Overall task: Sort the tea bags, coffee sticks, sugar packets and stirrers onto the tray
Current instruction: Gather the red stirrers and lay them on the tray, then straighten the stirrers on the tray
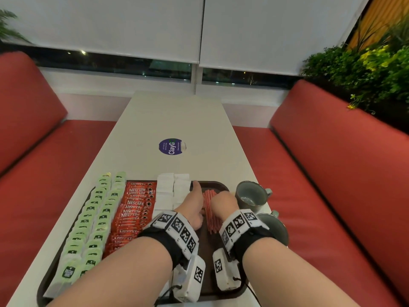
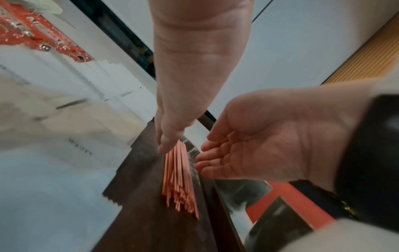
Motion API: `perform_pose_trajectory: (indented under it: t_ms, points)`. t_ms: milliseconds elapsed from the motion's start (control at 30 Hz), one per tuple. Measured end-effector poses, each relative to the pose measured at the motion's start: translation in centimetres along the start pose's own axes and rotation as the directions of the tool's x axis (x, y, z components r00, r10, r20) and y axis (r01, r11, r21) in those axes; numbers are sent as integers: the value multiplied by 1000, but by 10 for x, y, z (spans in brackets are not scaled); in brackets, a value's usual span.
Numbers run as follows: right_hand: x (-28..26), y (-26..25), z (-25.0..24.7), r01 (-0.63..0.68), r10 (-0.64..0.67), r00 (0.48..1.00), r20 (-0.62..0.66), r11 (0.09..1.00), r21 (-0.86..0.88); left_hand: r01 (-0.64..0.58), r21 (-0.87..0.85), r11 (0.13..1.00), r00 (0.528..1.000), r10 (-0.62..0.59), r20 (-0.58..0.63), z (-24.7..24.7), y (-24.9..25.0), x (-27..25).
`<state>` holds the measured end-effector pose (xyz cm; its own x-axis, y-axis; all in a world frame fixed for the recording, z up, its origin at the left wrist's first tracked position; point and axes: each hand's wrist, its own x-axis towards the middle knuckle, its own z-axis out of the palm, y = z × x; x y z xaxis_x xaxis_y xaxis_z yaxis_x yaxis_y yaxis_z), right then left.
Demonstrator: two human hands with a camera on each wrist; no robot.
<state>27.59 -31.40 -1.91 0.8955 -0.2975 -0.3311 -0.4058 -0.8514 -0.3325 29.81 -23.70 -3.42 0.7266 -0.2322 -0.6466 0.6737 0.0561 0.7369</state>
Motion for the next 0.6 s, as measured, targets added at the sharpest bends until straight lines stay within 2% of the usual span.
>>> perform_pose_trajectory:
  t_ms: [67,133,167,267,367,467,600]
  points:
    - [-13,2,-8,-31,36,999,-26,980,195,-9,15,1000,999,8,47,-5,7,-10]
    - [-23,13,-15,-26,63,997,-49,838,546,-71,57,996,993,66,94,-13,17,-23]
    - [-32,21,-19,26,31,997,-76,761,648,-114,86,990,990,105,99,-18,22,-32]
    - [-85,53,-31,129,-51,991,-125,629,767,-245,129,961,967,233,104,-35,28,-55]
    - [-133,96,-24,129,-104,991,-87,524,842,-297,166,940,953,282,111,-48,20,-76]
    - [-152,142,8,-8,85,996,-37,472,881,-304,248,920,952,282,120,-43,4,-82]
    - [-147,168,44,-74,360,931,-55,335,939,-355,380,854,935,315,165,-10,2,-54]
